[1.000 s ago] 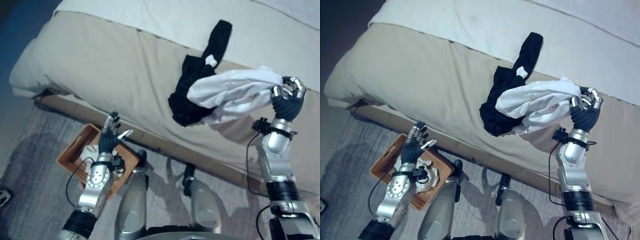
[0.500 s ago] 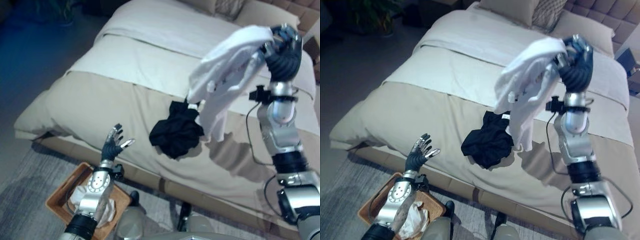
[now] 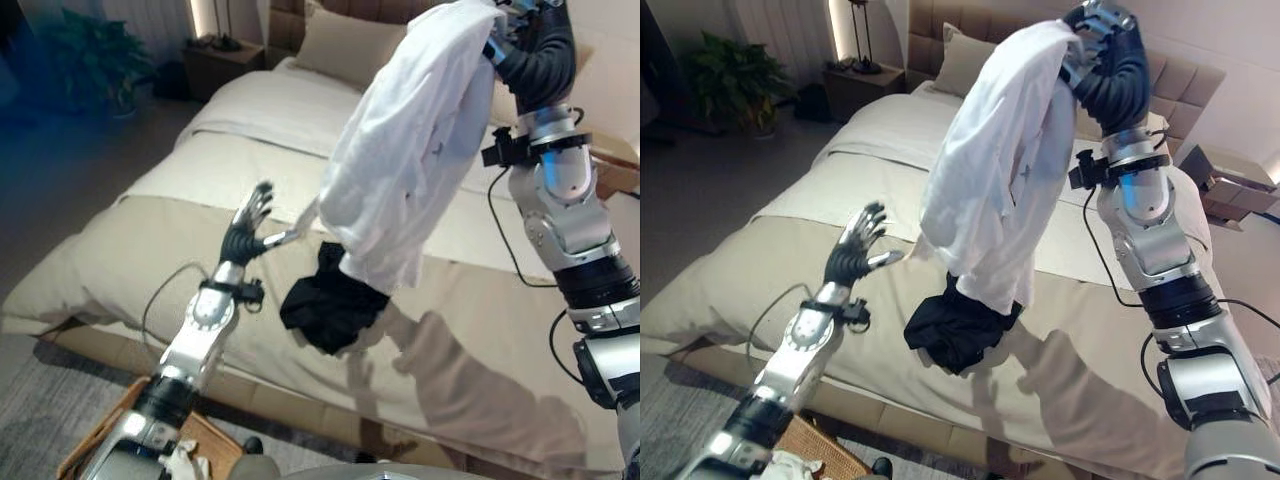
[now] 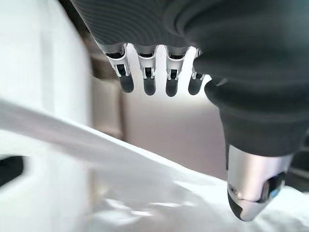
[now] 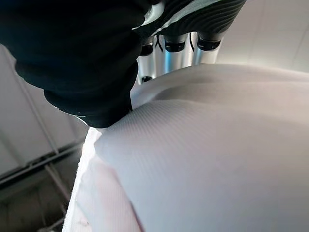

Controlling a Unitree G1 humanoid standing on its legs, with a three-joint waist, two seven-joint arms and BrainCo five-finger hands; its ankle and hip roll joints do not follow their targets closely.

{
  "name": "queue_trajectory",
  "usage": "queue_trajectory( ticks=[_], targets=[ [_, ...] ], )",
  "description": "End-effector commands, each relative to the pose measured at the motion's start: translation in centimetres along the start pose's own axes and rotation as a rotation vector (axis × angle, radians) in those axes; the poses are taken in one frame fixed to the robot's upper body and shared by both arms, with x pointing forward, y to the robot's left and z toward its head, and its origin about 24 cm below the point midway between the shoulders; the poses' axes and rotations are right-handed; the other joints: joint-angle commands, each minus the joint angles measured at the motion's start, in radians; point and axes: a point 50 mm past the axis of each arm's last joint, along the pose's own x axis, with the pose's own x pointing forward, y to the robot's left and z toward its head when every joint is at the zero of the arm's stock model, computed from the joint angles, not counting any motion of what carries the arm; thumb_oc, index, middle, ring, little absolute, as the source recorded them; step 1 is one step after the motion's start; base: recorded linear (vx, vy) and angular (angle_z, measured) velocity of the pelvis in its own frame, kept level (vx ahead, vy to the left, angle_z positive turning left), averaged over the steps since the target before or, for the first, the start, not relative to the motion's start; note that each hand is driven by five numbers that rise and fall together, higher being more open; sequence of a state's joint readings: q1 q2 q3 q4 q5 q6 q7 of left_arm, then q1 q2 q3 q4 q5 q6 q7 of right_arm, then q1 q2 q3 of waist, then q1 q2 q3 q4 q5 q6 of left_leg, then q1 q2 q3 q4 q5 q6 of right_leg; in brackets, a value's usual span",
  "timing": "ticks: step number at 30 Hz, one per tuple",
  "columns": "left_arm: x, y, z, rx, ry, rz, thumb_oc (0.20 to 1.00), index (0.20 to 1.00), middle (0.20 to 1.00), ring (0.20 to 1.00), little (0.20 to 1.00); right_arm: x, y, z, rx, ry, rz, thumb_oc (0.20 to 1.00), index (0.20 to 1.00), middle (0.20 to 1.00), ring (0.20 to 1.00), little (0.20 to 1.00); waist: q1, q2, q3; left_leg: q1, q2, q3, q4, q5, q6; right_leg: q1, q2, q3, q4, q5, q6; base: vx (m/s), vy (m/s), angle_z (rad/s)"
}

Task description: Pick up clothes into the bucket

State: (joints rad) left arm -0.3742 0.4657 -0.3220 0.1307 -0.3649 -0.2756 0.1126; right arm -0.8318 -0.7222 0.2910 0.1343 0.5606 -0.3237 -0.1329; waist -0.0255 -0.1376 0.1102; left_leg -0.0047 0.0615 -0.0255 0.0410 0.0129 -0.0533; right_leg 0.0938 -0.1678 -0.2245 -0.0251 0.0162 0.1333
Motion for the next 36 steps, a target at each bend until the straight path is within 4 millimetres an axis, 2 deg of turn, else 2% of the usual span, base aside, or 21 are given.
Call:
queue_trajectory(
  ticks=[1, 2, 3, 8, 10, 11, 12, 14, 16, 24, 25, 28, 32, 36],
  targets=[
    [1.8, -0.7, 2.6, 0.064, -0.126, -0.072, 1.000, 1.000, 1.000, 1.000, 1.000, 1.9, 0.2, 1.9, 0.044, -0.078, 0.016, 0.200, 0.200, 0.200, 0.200, 0.200, -0.002, 0.010, -0.059, 0.007, 0.021, 0.045, 0.019, -0.040, 0.009, -0.030, -0.037, -0.006, 0.052, 0.029, 0.036, 0.00, 0.000, 0.00],
    [2.2, -0.9, 2.8, 0.061, -0.129, -0.083, 1.000, 1.000, 1.000, 1.000, 1.000, 1.7, 0.5, 1.7, 0.049, -0.065, 0.031, 0.200, 0.200, 0.200, 0.200, 0.200, -0.005, 0.013, -0.063, 0.010, 0.021, 0.046, 0.018, -0.040, 0.009, -0.027, -0.036, -0.006, 0.050, 0.030, 0.036, 0.00, 0.000, 0.00],
    [3.6, -1.5, 3.6, 0.060, -0.147, -0.108, 1.000, 1.000, 1.000, 1.000, 1.000, 1.3, 0.9, 1.0, 0.054, -0.028, 0.056, 0.200, 0.200, 0.200, 0.200, 0.200, -0.008, 0.019, -0.068, 0.012, 0.021, 0.044, 0.017, -0.039, 0.009, -0.026, -0.036, -0.005, 0.048, 0.032, 0.037, 0.00, 0.000, 0.00],
    [5.2, -2.1, 3.8, -0.001, -0.125, -0.128, 1.000, 1.000, 1.000, 1.000, 1.000, 0.4, 1.8, 0.0, 0.075, 0.029, 0.113, 0.200, 0.200, 0.200, 0.200, 0.200, -0.014, 0.029, -0.075, 0.020, 0.021, 0.045, 0.020, -0.039, 0.010, -0.018, -0.034, 0.000, 0.040, 0.036, 0.037, 0.00, 0.001, -0.02],
    [5.2, -2.6, 2.9, -0.131, -0.066, -0.141, 1.000, 1.000, 1.000, 1.000, 1.000, 0.1, 2.2, -0.3, 0.099, 0.043, 0.126, 0.200, 0.200, 0.200, 0.200, 0.200, -0.019, 0.033, -0.077, 0.023, 0.022, 0.047, 0.020, -0.038, 0.011, -0.018, -0.033, 0.005, 0.039, 0.039, 0.038, 0.00, 0.000, 0.00],
    [5.2, -2.6, 2.9, -0.132, -0.065, -0.142, 1.000, 1.000, 1.000, 1.000, 1.000, 0.1, 2.2, -0.3, 0.099, 0.043, 0.126, 0.200, 0.200, 0.200, 0.200, 0.200, -0.019, 0.033, -0.077, 0.023, 0.022, 0.047, 0.019, -0.038, 0.011, -0.018, -0.033, 0.005, 0.038, 0.039, 0.038, 0.01, 0.011, -0.08],
    [5.4, -3.2, 2.0, -0.268, 0.005, -0.191, 1.000, 1.000, 1.000, 1.000, 1.000, -0.3, 2.8, -1.0, 0.145, 0.070, 0.135, 0.200, 0.200, 0.200, 0.200, 0.200, -0.027, 0.039, -0.079, 0.026, 0.022, 0.049, 0.017, -0.036, 0.010, -0.017, -0.033, 0.007, 0.035, 0.043, 0.039, 0.01, 0.012, -0.15],
    [5.3, -3.3, 1.6, -0.310, 0.030, -0.203, 1.000, 1.000, 1.000, 1.000, 1.000, -0.5, 3.0, -1.2, 0.156, 0.080, 0.139, 0.200, 0.200, 0.200, 0.200, 0.200, -0.028, 0.041, -0.081, 0.028, 0.023, 0.049, 0.016, -0.035, 0.010, -0.016, -0.033, 0.008, 0.034, 0.044, 0.040, 0.01, 0.011, -0.13],
    [4.6, -4.2, -0.3, -0.499, 0.146, -0.262, 1.000, 1.000, 1.000, 1.000, 1.000, -0.7, 4.2, -1.2, 0.195, 0.074, 0.174, 0.200, 0.200, 0.200, 0.200, 0.200, -0.040, 0.043, -0.089, 0.040, 0.023, 0.055, 0.006, -0.035, 0.010, -0.013, -0.034, 0.015, 0.030, 0.044, 0.042, 0.01, 0.014, -0.05],
    [2.6, -8.9, -2.6, -0.604, 0.308, -0.512, 1.000, 1.000, 1.000, 1.000, 1.000, -0.9, 5.7, -1.2, 0.226, 0.054, 0.237, 0.200, 0.200, 0.200, 0.200, 0.200, -0.062, 0.038, -0.113, 0.047, 0.018, 0.059, -0.002, -0.037, 0.009, -0.007, -0.036, 0.019, 0.027, 0.045, 0.044, 0.00, 0.003, -0.02],
    [2.6, -8.9, -2.6, -0.604, 0.308, -0.512, 1.000, 1.000, 1.000, 1.000, 1.000, -0.9, 5.7, -1.2, 0.226, 0.054, 0.237, 0.200, 0.200, 0.200, 0.200, 0.200, -0.062, 0.038, -0.113, 0.047, 0.018, 0.059, -0.002, -0.037, 0.009, -0.008, -0.036, 0.019, 0.027, 0.045, 0.044, 0.00, 0.000, 0.00],
    [1.8, -10.8, -3.2, -0.663, 0.351, -0.576, 1.000, 1.000, 1.000, 1.000, 1.000, -0.7, 6.1, -1.1, 0.240, 0.046, 0.245, 0.200, 0.200, 0.200, 0.200, 0.200, -0.069, 0.037, -0.116, 0.045, 0.015, 0.061, 0.005, -0.042, 0.012, -0.012, -0.039, 0.026, 0.028, 0.048, 0.044, 0.00, 0.000, 0.00],
    [1.2, -12.2, -4.0, -0.720, 0.389, -0.603, 1.000, 1.000, 1.000, 1.000, 1.000, -0.4, 6.3, -0.8, 0.246, 0.028, 0.257, 0.200, 0.200, 0.200, 0.200, 0.200, -0.078, 0.034, -0.120, 0.046, 0.014, 0.065, 0.004, -0.043, 0.013, -0.015, -0.040, 0.034, 0.030, 0.047, 0.043, 0.00, 0.000, 0.00],
    [1.3, -13.9, -3.5, -0.784, 0.371, -0.665, 1.000, 1.000, 1.000, 1.000, 1.000, -0.2, 6.6, -0.6, 0.254, 0.013, 0.270, 0.200, 0.200, 0.200, 0.200, 0.200, -0.087, 0.032, -0.125, 0.049, 0.014, 0.068, 0.000, -0.043, 0.014, -0.019, -0.040, 0.037, 0.031, 0.047, 0.042, 0.00, 0.003, -0.03]
  ],
)
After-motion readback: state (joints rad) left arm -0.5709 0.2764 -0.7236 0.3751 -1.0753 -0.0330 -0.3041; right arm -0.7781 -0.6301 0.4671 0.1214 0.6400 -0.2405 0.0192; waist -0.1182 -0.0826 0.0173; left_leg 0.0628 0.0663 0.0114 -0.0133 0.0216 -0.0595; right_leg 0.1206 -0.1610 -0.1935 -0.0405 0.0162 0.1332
